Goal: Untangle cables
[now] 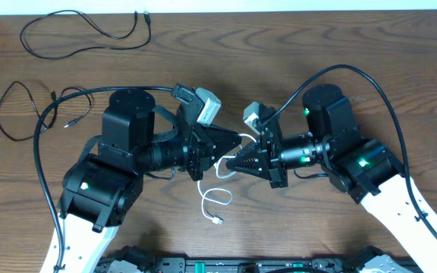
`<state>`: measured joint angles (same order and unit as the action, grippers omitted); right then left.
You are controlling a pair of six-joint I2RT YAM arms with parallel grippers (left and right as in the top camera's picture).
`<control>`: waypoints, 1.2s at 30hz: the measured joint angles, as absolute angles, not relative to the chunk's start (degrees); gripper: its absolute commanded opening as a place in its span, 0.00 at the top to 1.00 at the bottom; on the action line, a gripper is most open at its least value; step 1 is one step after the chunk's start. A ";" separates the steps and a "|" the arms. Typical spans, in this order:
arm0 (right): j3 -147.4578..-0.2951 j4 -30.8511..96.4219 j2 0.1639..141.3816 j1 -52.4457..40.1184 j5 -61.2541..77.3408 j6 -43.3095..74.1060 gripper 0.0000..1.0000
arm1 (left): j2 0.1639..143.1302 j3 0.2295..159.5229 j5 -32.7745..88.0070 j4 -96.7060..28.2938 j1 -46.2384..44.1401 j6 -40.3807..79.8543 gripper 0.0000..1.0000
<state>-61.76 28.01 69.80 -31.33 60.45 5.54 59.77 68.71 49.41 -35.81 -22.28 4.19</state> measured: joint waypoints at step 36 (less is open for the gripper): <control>-61.76 35.57 69.97 -22.31 37.08 18.33 0.01 | 59.81 68.71 23.59 -36.82 -11.70 57.14 0.93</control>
